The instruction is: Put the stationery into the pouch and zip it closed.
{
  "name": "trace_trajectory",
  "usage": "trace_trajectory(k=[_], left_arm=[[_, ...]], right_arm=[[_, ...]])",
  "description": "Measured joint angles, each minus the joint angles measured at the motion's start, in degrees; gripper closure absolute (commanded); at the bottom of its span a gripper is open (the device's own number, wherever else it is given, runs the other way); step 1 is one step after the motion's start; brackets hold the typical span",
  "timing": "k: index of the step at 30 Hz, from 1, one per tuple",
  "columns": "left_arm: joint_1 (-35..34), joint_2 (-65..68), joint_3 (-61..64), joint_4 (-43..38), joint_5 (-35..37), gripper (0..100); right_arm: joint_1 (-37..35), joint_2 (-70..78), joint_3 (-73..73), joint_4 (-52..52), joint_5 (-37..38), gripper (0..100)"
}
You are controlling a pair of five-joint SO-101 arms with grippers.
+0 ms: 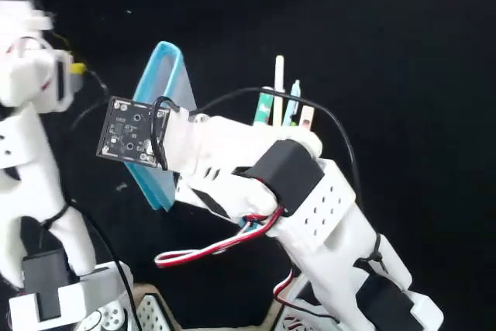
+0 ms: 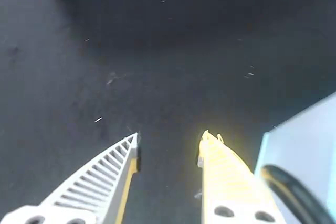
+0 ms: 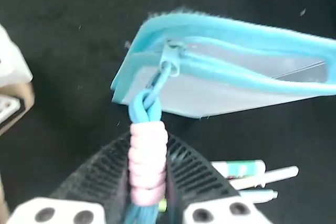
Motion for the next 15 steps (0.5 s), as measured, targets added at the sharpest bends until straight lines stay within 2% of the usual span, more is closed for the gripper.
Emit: trace_trajectory(k=[3,10,15], left_arm=[[3.3,0.0,-0.8,0.0,0.9,81],[6.9,-0.1,-1.6,0.2,12.3,80],[12.2,-6.4,0.4,0.2,13.6,80]], right_arm=[[0.0,0.0,0.0,1.2,0.0,98.8],[0.0,0.0,0.0,1.2,0.0,98.8],[0.0,0.0,0.0,1.2,0.1,98.8]])
